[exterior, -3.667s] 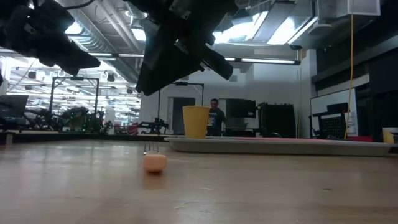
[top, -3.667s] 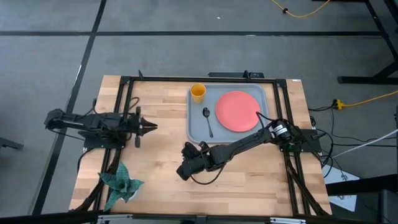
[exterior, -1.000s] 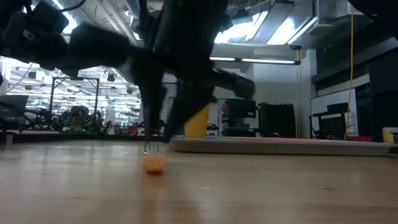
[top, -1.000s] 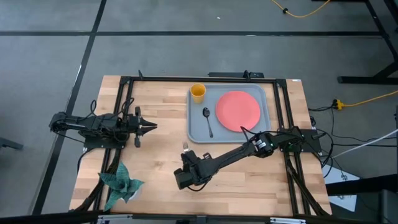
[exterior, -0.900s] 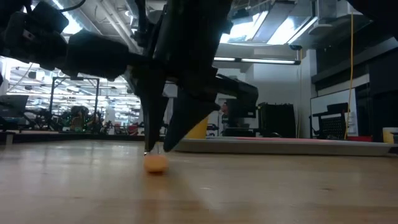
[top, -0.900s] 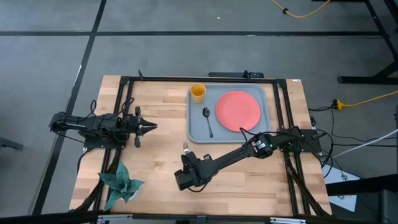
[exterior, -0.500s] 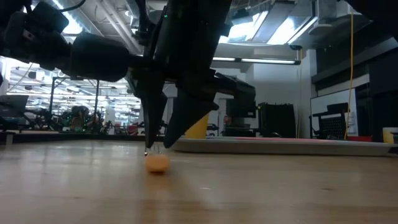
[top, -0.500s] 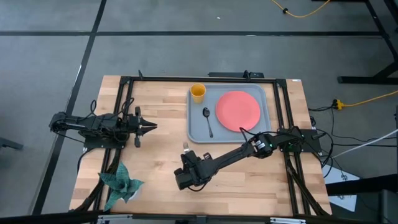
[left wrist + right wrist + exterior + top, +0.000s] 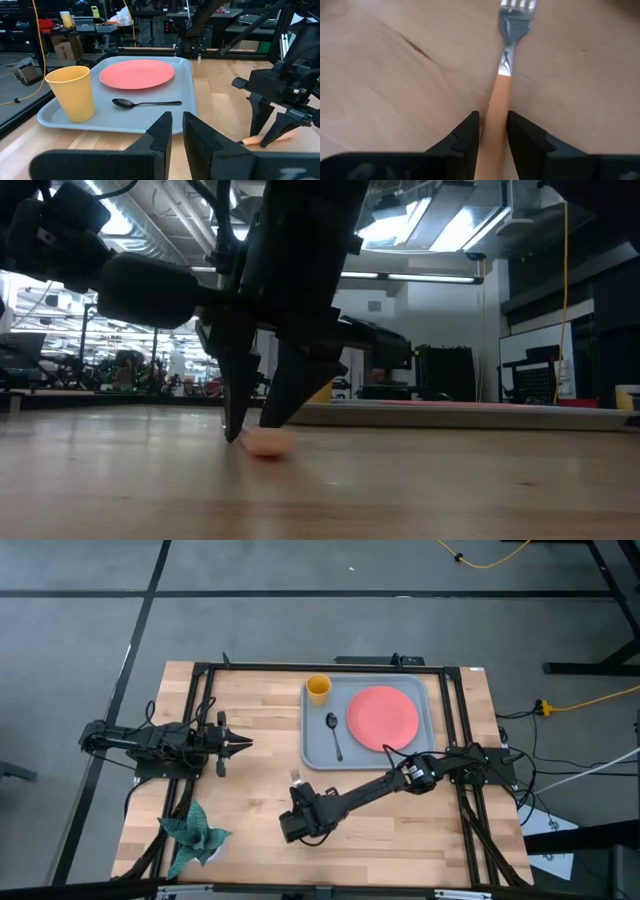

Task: Pick and place plate/cup/fork/spoon on tray
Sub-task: Put the orange fork on the gray tray to the left of the black spoon

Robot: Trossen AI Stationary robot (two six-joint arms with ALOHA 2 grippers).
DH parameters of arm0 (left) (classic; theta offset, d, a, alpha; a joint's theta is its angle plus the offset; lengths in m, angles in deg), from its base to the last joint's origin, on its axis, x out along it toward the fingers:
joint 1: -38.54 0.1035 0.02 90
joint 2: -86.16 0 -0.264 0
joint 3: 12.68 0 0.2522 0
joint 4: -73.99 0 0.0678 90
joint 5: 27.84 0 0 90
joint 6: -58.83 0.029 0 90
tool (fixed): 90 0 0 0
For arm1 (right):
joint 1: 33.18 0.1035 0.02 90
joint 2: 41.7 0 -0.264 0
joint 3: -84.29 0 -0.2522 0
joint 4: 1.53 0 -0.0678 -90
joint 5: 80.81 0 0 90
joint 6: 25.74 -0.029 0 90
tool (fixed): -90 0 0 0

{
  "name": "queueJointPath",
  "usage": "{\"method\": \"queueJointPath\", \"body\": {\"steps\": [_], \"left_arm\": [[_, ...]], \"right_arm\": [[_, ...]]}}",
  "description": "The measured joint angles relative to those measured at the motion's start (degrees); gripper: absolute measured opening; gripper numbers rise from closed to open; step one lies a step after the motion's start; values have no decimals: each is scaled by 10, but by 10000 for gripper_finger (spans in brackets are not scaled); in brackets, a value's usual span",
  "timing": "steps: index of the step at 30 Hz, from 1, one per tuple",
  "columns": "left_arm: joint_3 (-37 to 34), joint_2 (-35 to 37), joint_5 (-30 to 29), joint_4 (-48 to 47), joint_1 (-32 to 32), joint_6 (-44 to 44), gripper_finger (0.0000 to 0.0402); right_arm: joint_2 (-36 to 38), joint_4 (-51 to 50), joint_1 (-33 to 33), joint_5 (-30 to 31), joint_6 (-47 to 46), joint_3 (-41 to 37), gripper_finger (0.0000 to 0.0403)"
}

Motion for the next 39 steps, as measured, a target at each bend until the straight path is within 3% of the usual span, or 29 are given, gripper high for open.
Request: {"method": "queueJointPath", "body": {"steps": [12,19,39], "left_arm": [[0,0,0,0,0,0,39],[0,0,0,0,0,0,39],[0,0,0,0,0,0,39]], "right_arm": [[-2,-56,-2,-15,36,1,99],[0,-57,-2,-18,47,0,77],[2,-44,-1,-23,60,19,73]]}}
